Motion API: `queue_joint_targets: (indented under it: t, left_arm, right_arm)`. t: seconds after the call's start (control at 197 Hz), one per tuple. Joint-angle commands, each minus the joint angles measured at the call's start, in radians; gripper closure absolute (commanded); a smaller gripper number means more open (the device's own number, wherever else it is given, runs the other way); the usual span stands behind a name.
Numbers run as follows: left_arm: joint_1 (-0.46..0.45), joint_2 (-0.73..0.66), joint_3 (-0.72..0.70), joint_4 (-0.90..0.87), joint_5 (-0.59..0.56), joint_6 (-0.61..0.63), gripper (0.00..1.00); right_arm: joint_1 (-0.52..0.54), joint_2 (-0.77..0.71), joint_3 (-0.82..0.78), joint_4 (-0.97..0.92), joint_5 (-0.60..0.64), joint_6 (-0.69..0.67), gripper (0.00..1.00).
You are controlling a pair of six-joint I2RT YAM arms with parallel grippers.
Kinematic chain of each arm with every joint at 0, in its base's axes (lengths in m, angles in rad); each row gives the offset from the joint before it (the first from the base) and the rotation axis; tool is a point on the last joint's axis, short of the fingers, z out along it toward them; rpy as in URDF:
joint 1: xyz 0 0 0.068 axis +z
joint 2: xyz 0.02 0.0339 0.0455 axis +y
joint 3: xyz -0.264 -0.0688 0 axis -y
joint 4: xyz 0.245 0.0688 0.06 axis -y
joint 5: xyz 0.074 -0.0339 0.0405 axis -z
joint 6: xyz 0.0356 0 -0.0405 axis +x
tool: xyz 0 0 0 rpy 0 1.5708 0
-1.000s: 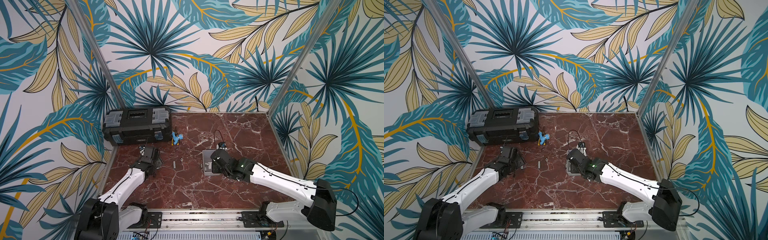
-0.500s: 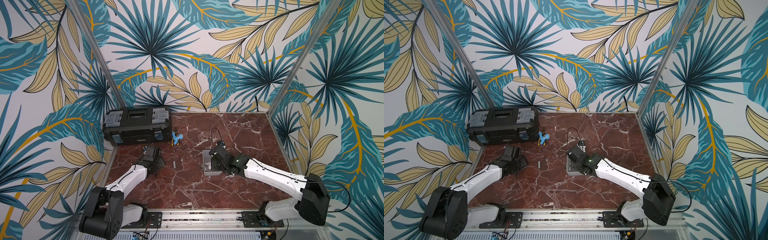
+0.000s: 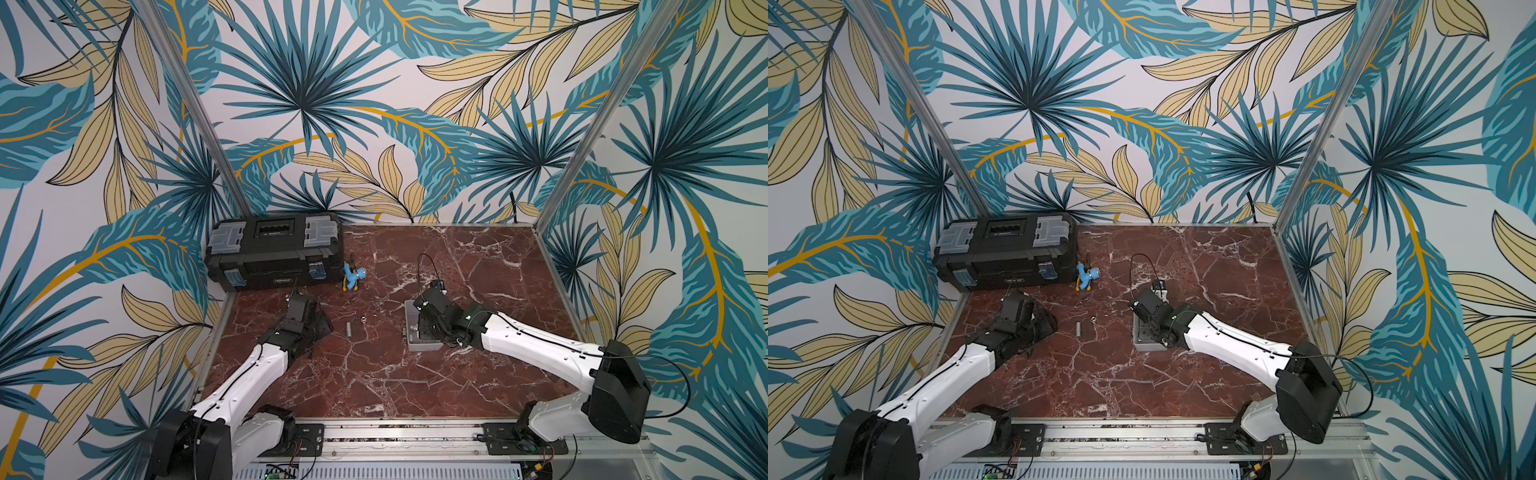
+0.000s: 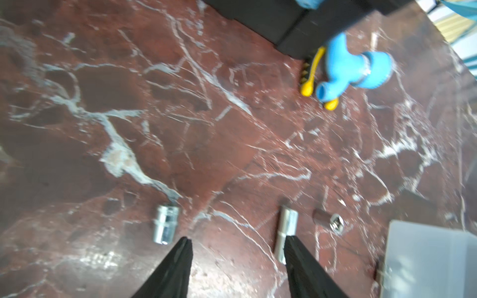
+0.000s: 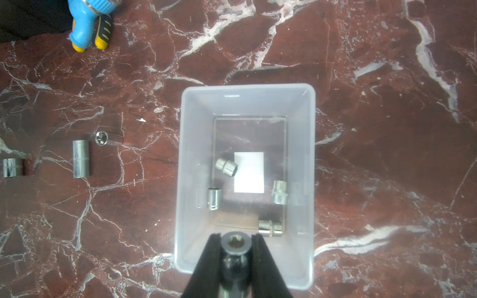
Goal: Put the socket on the desktop into the storage box
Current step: Place the socket head in the storage box.
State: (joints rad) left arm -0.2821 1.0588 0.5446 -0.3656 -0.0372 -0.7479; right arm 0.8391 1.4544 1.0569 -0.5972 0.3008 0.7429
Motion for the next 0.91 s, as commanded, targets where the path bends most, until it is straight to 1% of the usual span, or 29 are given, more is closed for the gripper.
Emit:
queue_joint_targets:
  t: [0.0,0.218,0.279,0.354,0.405,0.461,0.476,0.491,0.532,0.572,0.587,0.608,0.719,0.79,0.805,0.815,0.836,0.906]
  left_arm:
    - [-0.069,-0.023,-0.006,-0.023,-0.002,0.029,0.39]
    - [-0.197,-0.023,0.008,-0.004,-0.009,0.046,0.40]
    - [-0.233,-0.018,0.017,0.000,-0.026,0.051,0.39]
    - [-0.266,-0.004,0.032,-0.002,-0.045,0.058,0.39]
    - [-0.273,0.007,0.041,-0.003,-0.049,0.058,0.39]
    - [-0.276,0.013,0.043,-0.001,-0.053,0.058,0.39]
    - [-0.276,0.016,0.044,-0.001,-0.053,0.058,0.39]
    - [-0.277,0.017,0.044,-0.002,-0.055,0.058,0.39]
    - [-0.278,0.021,0.044,-0.008,-0.062,0.058,0.39]
    - [-0.278,0.023,0.047,-0.019,-0.063,0.055,0.39]
    - [-0.278,0.025,0.047,-0.024,-0.093,0.054,0.39]
    - [-0.278,0.025,0.048,-0.031,-0.103,0.052,0.39]
    - [-0.277,0.026,0.058,-0.070,-0.157,0.046,0.38]
    - [-0.270,0.030,0.068,-0.114,-0.244,0.020,0.37]
    - [-0.265,0.030,0.069,-0.121,-0.259,0.014,0.36]
    - [-0.259,0.030,0.068,-0.126,-0.266,0.011,0.36]
    - [-0.246,0.029,0.069,-0.134,-0.274,0.003,0.36]
    - [-0.191,0.032,0.062,-0.145,-0.274,-0.022,0.37]
  right_arm:
    - [-0.011,0.026,0.018,0.007,-0.001,-0.013,0.91]
    - [-0.025,0.054,0.033,0.009,-0.007,-0.017,0.91]
    - [-0.029,0.058,0.035,0.010,-0.006,-0.016,0.91]
    - [-0.029,0.063,0.036,0.013,-0.005,-0.017,0.88]
    - [-0.029,0.066,0.037,0.013,-0.003,-0.016,0.83]
    - [-0.029,0.068,0.040,0.013,0.000,-0.020,0.70]
    - [-0.028,0.069,0.041,0.013,0.001,-0.022,0.66]
    - [-0.055,0.070,0.041,0.013,0.002,-0.024,0.61]
    - [-0.058,0.070,0.044,0.013,0.000,-0.029,0.50]
    - [-0.058,0.072,0.048,0.012,-0.007,-0.031,0.42]
    - [-0.058,0.069,0.048,0.011,-0.012,-0.031,0.40]
    - [-0.058,0.068,0.050,0.012,-0.017,-0.033,0.38]
    - [-0.052,0.050,0.053,0.005,-0.037,-0.037,0.37]
    - [-0.041,0.040,0.054,0.001,-0.033,-0.043,0.38]
    - [-0.041,0.038,0.056,0.001,-0.031,-0.043,0.38]
    - [-0.018,0.037,0.058,-0.001,-0.030,-0.044,0.38]
    - [-0.005,0.036,0.060,-0.005,-0.026,-0.046,0.39]
    - [0.021,0.033,0.066,-0.016,-0.014,-0.050,0.40]
